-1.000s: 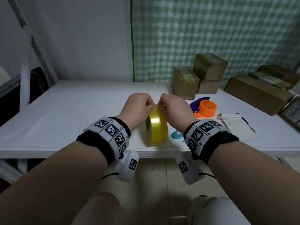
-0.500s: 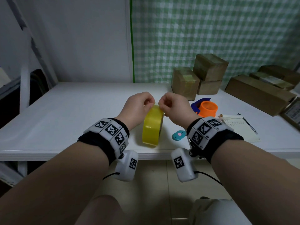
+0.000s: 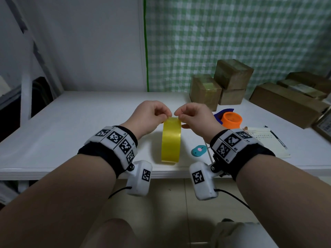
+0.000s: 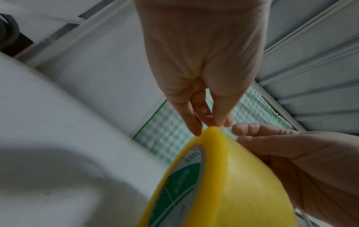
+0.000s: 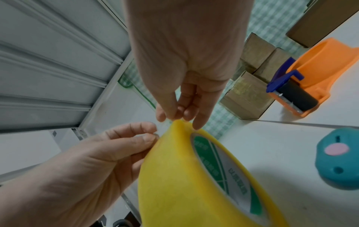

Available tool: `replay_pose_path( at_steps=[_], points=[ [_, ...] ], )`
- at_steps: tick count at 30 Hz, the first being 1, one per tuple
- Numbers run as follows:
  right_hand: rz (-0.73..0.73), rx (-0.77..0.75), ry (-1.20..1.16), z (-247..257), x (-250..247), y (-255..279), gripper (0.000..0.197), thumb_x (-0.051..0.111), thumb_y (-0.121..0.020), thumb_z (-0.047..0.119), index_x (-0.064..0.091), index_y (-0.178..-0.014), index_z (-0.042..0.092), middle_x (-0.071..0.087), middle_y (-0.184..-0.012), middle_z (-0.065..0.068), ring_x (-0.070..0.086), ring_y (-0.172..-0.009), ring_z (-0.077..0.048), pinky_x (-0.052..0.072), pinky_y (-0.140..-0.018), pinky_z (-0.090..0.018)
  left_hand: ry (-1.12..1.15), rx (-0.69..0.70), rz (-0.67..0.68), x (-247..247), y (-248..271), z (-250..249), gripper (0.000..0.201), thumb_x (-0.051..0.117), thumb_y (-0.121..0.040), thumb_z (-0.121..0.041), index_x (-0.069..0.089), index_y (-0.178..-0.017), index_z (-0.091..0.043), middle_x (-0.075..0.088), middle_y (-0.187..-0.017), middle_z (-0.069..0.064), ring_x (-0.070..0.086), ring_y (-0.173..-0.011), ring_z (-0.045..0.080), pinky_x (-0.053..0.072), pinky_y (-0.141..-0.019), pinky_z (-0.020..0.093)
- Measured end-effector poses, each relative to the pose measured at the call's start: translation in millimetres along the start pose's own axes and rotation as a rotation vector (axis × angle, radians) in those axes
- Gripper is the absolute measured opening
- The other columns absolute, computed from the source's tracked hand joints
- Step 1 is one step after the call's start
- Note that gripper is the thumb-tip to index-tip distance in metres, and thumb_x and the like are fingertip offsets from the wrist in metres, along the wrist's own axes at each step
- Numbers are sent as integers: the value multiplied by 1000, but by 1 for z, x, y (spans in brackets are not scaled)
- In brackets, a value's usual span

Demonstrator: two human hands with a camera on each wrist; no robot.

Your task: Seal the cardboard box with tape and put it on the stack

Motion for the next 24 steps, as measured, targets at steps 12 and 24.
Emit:
replay_pose_path(
  at_steps=[12,24],
  points=[
    [16,34,-68,-4,0,4,15,65,-84,-1,69,-98,2,64,-79,-8,61,-75,-18,56,-69,-24,121,-83,5,3,2,8,22,74,-74,-1,66,-71,-22,59,-68,0,54,-66,10,47,-69,18],
    [38,39,-67,-8,6,4,20,61,-87,3,63,-73,17,62,-75,-2,60,-78,-18,56,-75,-31,227,-135,-17,7,4,15,21,74,-74,2,67,-71,-18,63,-71,4,59,-70,14,53,-80,27]
  ],
)
Point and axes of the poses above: each hand's wrist, its own y-axis away from the middle knuckle, its own x-axis out of the palm, z = x × y, the point moved 9 cm from there along -y, towards the middle knuckle
